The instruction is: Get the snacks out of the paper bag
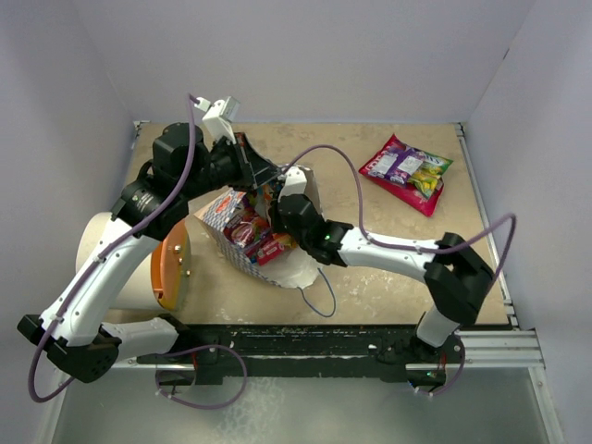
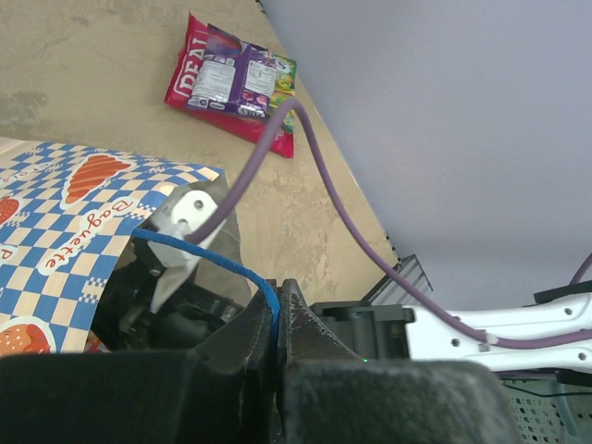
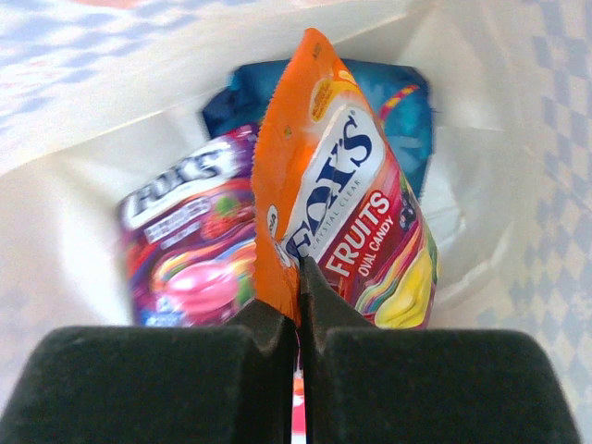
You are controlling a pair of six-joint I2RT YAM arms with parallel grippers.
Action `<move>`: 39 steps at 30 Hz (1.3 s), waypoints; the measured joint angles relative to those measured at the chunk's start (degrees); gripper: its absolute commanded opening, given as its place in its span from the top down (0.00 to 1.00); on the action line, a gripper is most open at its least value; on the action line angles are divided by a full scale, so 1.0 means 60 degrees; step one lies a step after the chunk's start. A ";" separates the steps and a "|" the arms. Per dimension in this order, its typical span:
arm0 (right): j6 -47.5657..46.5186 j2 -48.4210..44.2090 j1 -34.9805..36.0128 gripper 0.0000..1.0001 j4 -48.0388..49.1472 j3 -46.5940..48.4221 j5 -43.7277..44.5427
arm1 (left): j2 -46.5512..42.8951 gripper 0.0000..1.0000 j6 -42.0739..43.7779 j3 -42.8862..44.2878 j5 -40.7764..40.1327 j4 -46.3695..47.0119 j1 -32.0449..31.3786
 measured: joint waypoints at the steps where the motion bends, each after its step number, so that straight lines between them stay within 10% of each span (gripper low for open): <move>1: 0.0040 -0.0291 0.0040 1.00 -0.0106 -0.0080 -0.0299 | -0.0015 1.00 -0.0018 -0.0007 -0.0040 0.0015 0.0000; 22: -0.0667 -0.5898 0.0120 1.00 -0.6721 0.1468 -0.2583 | 0.0106 1.00 -0.0066 -0.0182 -0.0841 0.0244 0.0000; 32: -0.2182 -0.6641 -0.0259 1.00 -0.8094 0.2561 0.1326 | 0.0346 1.00 -0.0164 -0.0182 -0.0929 0.0233 0.0000; 39: -0.2794 -0.4980 -0.3588 1.00 -0.7745 0.3464 0.2838 | 0.0350 1.00 -0.0215 -0.0182 -0.0976 0.0200 0.0000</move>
